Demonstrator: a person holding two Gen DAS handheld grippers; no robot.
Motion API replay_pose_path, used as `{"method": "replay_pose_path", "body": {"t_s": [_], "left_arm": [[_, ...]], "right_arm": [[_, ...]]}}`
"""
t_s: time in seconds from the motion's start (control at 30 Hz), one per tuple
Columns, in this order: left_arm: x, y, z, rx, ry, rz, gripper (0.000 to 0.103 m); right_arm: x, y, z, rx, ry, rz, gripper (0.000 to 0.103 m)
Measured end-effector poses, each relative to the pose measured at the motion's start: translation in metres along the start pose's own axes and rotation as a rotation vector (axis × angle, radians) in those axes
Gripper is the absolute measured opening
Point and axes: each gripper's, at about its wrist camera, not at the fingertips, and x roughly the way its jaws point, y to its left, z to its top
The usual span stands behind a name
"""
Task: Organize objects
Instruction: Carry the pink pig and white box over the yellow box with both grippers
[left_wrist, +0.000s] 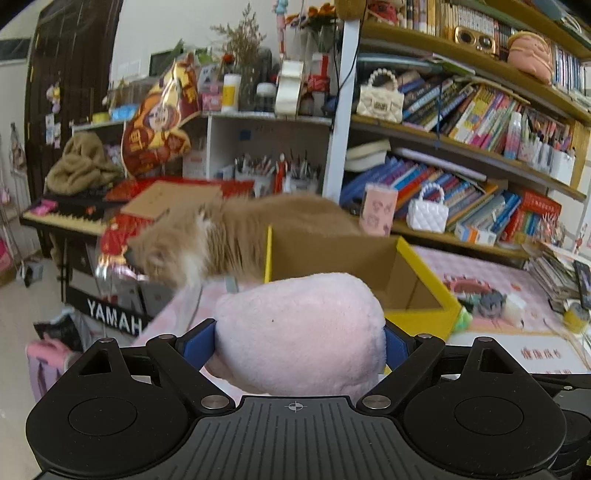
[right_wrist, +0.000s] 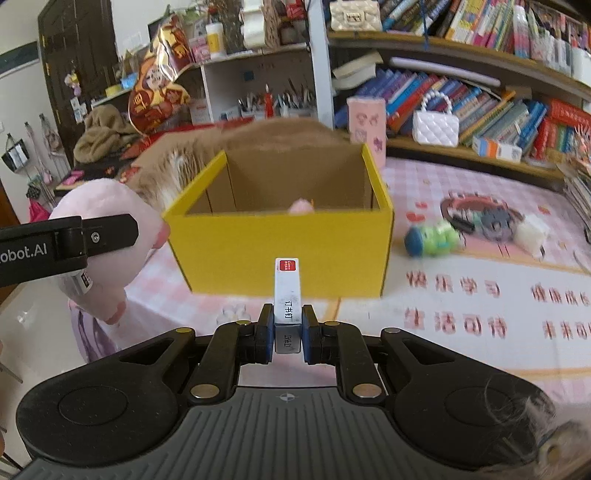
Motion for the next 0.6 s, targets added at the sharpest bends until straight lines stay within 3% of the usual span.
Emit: {"method": "replay_pose_path", "body": {"t_s": [0.3,0.6], "left_arm": [[0.038,-0.008,0.034,-0.008,-0.054,0.005,0.090],[0.090,-0.032,0.051,-0.030,-0.038,0.012,0.090]], "right_arm": [[0.031,-0.013,0.052,-0.025,-0.068,0.003,0.013],[0.087,-0.032,0.087,-0.151,-0.083,-0.065,0.013]]}}
